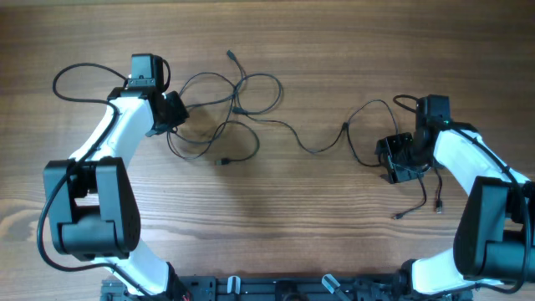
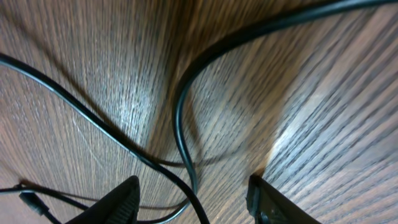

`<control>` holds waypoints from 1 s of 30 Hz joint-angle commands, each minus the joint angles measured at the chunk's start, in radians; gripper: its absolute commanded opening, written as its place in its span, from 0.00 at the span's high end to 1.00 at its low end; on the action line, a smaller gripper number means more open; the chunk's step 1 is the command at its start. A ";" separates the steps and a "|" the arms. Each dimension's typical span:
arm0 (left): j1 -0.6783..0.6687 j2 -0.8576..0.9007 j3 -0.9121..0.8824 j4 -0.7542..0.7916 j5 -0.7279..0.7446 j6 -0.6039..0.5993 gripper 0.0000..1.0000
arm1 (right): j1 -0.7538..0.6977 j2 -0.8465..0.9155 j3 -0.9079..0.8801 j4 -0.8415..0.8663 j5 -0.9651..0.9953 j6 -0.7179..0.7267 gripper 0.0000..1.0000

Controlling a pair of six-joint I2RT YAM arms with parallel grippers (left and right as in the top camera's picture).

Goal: Untangle cables

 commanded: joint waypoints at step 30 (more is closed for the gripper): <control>-0.001 0.007 -0.007 0.001 0.011 -0.009 0.75 | 0.004 -0.073 0.149 -0.061 0.269 -0.551 0.96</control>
